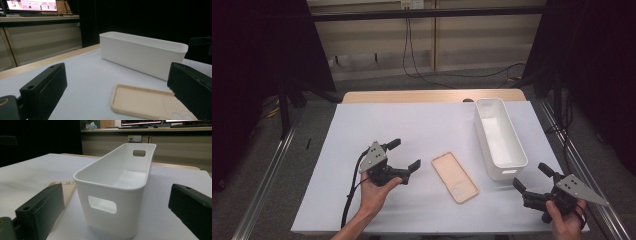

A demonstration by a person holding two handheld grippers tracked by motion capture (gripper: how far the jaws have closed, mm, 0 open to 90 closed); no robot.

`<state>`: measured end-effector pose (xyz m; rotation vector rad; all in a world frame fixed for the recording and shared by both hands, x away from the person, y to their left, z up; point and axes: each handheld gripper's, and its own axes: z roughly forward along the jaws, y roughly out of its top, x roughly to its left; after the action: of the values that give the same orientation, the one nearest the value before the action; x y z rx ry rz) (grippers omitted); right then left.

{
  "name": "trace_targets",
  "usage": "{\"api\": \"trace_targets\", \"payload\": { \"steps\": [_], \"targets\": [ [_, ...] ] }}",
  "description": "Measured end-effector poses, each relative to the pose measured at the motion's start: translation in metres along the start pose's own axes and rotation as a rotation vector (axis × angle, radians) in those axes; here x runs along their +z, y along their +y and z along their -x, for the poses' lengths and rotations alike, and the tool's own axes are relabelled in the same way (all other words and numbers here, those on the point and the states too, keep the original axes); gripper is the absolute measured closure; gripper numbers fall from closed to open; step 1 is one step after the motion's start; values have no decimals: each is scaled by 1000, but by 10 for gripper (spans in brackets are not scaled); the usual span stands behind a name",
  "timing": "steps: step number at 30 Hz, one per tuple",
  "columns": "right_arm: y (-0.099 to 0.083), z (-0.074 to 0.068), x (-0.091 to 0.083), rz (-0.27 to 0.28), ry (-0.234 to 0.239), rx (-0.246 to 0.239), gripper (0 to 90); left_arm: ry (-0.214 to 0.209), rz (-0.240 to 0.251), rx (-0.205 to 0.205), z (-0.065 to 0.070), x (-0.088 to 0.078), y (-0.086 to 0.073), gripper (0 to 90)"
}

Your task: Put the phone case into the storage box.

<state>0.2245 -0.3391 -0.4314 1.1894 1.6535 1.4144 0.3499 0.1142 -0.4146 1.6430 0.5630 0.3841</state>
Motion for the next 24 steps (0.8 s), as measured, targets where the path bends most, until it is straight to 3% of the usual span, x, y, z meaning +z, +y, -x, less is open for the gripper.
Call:
{"api": "trace_targets", "payload": {
  "steps": [9,14,24],
  "targets": [
    [0,0,0,1,4,0,0,-45,1,0,5,20,6,32],
    [0,0,0,0,5,-1,0,-55,5,-7,6,27,10,32],
    [0,0,0,-1,6,-2,0,-48,-4,20,2,43,15,24]
  ]
}}
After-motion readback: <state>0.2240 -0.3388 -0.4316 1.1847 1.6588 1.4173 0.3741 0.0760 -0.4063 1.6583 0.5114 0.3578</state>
